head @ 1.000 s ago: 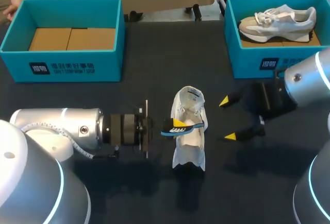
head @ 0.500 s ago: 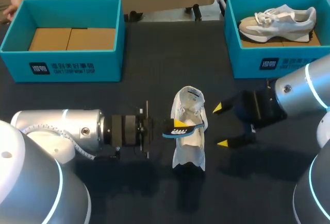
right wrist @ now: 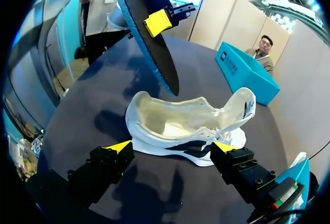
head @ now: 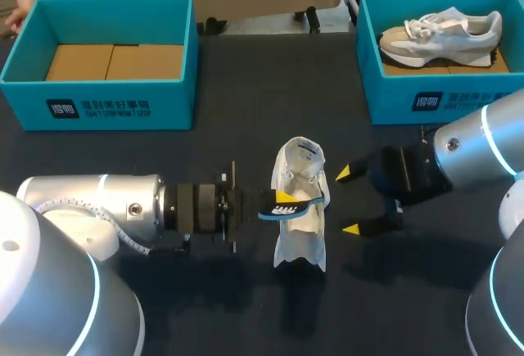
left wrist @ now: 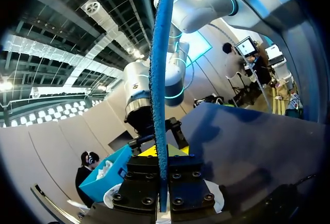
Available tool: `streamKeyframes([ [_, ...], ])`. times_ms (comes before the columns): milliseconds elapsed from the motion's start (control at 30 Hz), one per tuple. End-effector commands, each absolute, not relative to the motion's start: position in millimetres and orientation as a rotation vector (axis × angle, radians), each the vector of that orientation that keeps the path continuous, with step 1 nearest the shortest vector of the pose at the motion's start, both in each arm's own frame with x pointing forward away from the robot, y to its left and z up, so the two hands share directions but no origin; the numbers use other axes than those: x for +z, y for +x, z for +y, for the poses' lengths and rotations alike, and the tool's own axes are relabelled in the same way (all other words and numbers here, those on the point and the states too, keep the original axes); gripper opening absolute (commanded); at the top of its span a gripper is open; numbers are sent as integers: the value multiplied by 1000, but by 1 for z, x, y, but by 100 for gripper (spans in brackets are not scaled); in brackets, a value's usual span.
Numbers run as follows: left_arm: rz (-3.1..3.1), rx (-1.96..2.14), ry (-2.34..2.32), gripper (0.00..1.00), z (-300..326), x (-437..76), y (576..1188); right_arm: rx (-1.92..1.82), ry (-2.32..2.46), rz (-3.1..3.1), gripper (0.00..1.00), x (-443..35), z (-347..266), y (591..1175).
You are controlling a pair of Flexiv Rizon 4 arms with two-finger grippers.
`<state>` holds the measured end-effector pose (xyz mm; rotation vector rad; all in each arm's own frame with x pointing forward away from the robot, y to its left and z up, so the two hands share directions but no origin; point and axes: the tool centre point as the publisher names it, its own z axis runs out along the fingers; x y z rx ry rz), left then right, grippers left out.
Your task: Take the shoe out of the shoebox, open the shoe tongue, remove and reinsert the insole, then place the shoe into the shoebox
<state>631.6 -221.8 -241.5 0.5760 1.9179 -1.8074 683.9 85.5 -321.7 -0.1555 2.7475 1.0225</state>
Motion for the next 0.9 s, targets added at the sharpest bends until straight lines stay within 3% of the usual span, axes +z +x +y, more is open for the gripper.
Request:
streamKeyframes([
  [33, 1932, -1801, 583, 0, -221, -246, 637, 1020, -154, 2747, 100, -321, 86, 683],
  [900, 1964, -1837, 601, 0, -232, -279, 646, 1020, -154, 2747, 100, -321, 86, 683],
])
